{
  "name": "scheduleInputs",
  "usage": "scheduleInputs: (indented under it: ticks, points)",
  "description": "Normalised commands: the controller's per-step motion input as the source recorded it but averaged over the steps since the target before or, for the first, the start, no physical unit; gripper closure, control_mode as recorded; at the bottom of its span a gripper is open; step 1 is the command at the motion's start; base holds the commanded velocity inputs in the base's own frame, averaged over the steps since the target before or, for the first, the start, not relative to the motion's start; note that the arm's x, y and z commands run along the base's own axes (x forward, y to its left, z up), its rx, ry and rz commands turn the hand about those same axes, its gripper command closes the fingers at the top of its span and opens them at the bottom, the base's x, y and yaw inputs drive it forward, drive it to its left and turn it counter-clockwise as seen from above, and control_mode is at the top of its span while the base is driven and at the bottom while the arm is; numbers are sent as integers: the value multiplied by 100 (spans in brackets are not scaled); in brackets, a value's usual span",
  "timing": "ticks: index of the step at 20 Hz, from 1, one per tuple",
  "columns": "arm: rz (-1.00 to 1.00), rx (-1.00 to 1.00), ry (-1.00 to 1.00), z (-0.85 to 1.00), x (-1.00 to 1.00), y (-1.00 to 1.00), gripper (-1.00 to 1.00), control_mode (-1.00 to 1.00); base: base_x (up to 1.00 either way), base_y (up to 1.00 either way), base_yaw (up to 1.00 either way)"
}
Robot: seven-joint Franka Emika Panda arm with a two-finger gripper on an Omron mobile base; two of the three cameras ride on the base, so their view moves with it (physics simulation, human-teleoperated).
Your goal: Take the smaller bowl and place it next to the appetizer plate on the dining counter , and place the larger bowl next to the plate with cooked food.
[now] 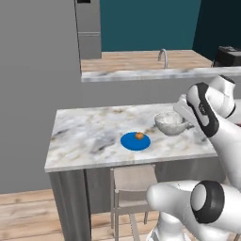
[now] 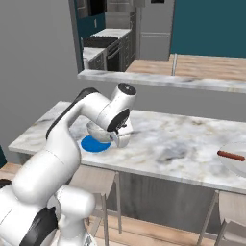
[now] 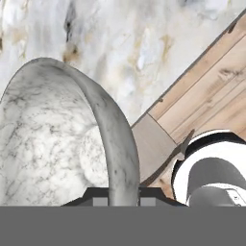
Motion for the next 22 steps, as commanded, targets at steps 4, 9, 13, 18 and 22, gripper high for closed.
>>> scheduleInputs:
  ticks: [4, 9, 13, 18, 22]
  points:
    - [0, 0, 0, -23, 44, -21, 100, -100, 0, 0, 0]
    - [0, 0, 0, -35, 34, -11, 100, -100, 0, 0, 0]
    - [0, 0, 0, -40, 22, 0, 100, -100, 0, 0, 0]
    - [0, 0, 0, -29, 26, 0, 100, -100, 0, 0, 0]
    - [0, 0, -4, -17, 11, 0, 100, -100, 0, 0, 0]
